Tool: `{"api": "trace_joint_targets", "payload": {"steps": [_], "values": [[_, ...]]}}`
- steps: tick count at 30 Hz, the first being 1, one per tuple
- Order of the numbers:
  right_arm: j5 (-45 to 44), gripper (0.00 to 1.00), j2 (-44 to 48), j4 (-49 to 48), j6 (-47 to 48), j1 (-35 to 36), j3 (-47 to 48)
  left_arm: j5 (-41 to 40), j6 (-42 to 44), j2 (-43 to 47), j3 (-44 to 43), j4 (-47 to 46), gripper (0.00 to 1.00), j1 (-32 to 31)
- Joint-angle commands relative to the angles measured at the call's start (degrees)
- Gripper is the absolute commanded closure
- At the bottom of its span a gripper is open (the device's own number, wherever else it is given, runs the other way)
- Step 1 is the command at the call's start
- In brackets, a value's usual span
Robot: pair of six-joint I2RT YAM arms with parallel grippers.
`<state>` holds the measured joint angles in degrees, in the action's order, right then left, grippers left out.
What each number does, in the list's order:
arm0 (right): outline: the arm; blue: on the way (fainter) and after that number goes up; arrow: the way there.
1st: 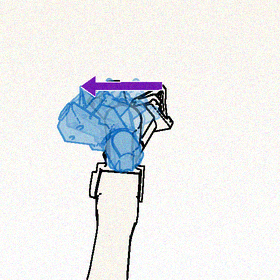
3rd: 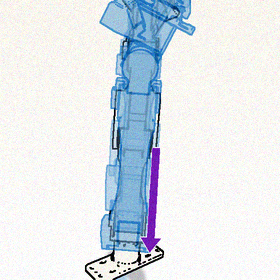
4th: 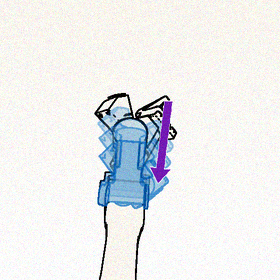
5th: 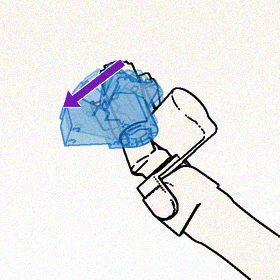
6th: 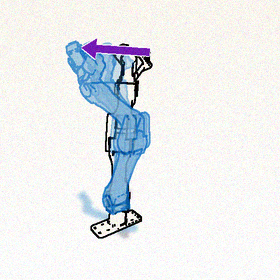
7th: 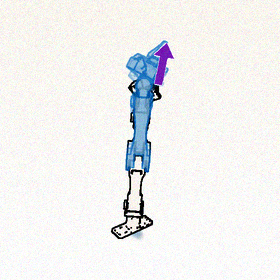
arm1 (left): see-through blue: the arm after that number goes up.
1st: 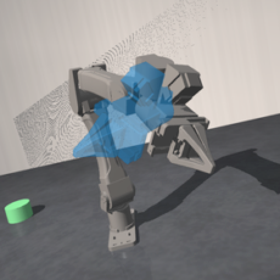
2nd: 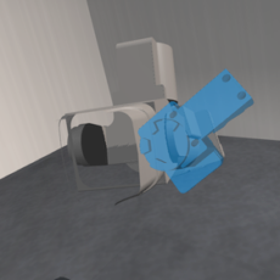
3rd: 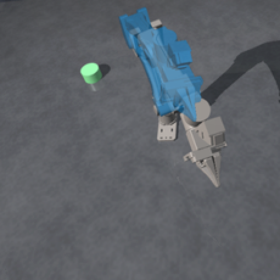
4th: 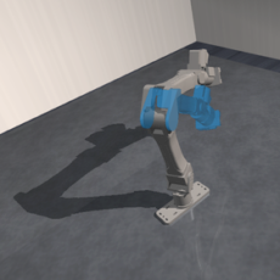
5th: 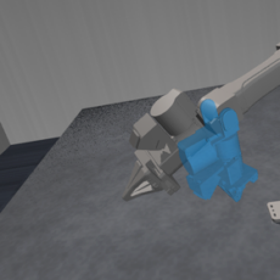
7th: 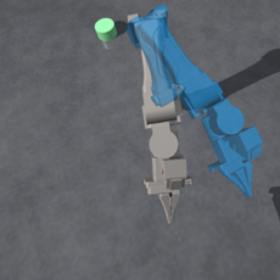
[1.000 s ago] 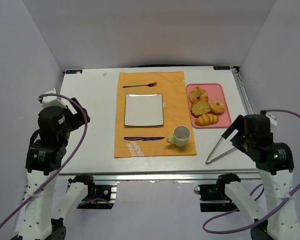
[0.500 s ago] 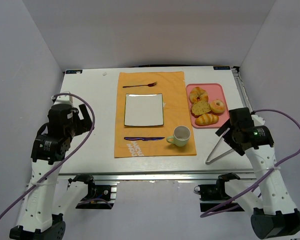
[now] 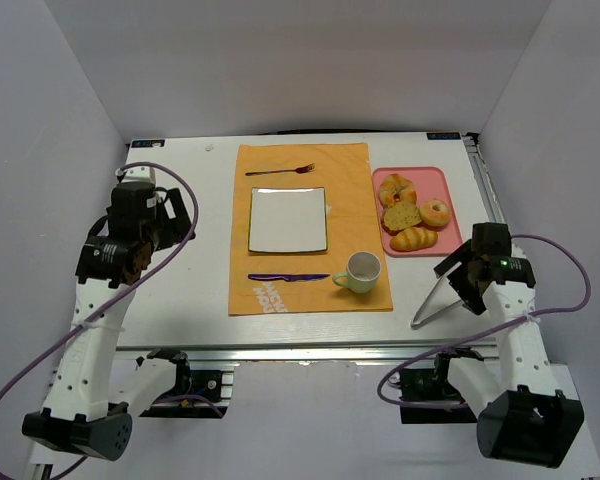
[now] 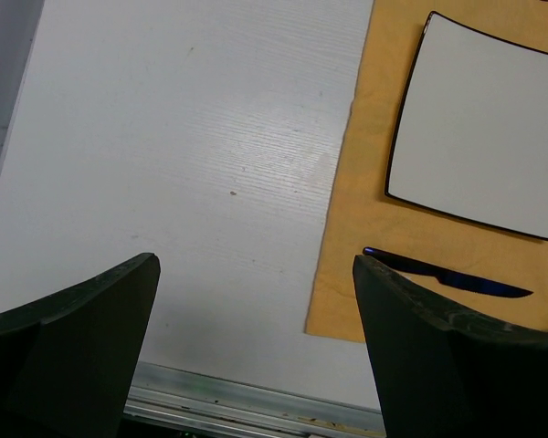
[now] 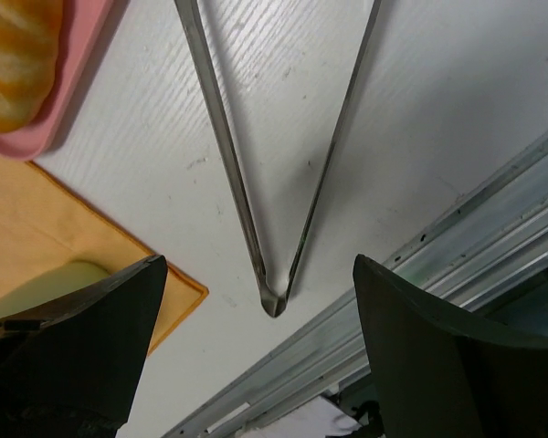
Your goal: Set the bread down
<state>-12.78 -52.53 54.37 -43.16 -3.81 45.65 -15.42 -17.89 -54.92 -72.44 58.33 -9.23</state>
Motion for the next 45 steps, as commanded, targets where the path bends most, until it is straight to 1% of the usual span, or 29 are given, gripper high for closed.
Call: {"api": "trace_joint_targets", "payload": {"steps": [1, 2, 3, 5, 6, 10, 14, 22, 28, 38, 41, 43, 45], "values": [[4.42, 0.11, -1.25, -6.90, 5.62, -3.82, -1.43, -0.66, -0.48, -0.45, -1.91, -1.90, 0.02, -0.26], [5.03, 0.11, -2.04, -7.43, 6.24, -5.57, -2.14, -0.84, -0.39, -0.54, -2.26, -1.73, 0.02, -0.26], [7.04, 0.11, -2.39, -9.44, 7.63, -6.37, -2.93, -1.01, -0.22, -0.80, -2.44, -1.72, 0.02, -0.26], [8.29, 0.11, -3.45, -11.56, 8.79, -7.95, -5.64, -1.89, -0.13, -1.16, -2.87, -1.55, 0.02, -0.26], [8.81, 0.11, -3.80, -13.65, 9.40, -8.14, -6.44, -2.16, -0.04, -1.59, -2.96, -1.37, 0.02, -0.26], [8.82, 0.11, -5.65, -17.00, 11.25, -8.23, -8.73, -2.33, -0.04, -2.04, -2.53, -1.02, 0.02, -0.26], [9.96, 0.11, -7.14, -18.68, 13.01, -8.23, -9.96, -2.95, 0.13, -2.21, -1.56, -0.67, 0.02, -0.26], [8.56, 0.11, -9.95, -19.21, 11.61, -8.14, -10.67, -4.00, 0.84, -2.30, -1.47, -0.58, 0.02, -0.26], [7.59, 0.11, -12.59, -22.73, 9.06, -8.14, -11.55, -4.09, 0.75, -2.39, -1.30, -0.67, 0.02, -0.52], [5.22, 0.11, -18.13, -25.45, 10.37, -7.17, -12.25, -5.85, 1.37, -2.13, -0.68, -0.58, 0.02, -1.40], [4.69, 0.11, -18.92, -26.85, 8.98, -6.73, -13.12, -6.11, 1.45, -2.13, -0.42, -0.67, 0.02, -1.75], [4.60, 0.13, -19.88, -28.43, 7.74, -6.38, -13.74, -6.29, 1.37, -2.47, -0.50, -0.15, 0.02, -2.01], [4.43, 0.19, -21.55, -29.14, 7.30, -5.86, -13.92, -6.73, 1.45, -2.83, -0.94, 0.30, 0.02, -2.72]]}}
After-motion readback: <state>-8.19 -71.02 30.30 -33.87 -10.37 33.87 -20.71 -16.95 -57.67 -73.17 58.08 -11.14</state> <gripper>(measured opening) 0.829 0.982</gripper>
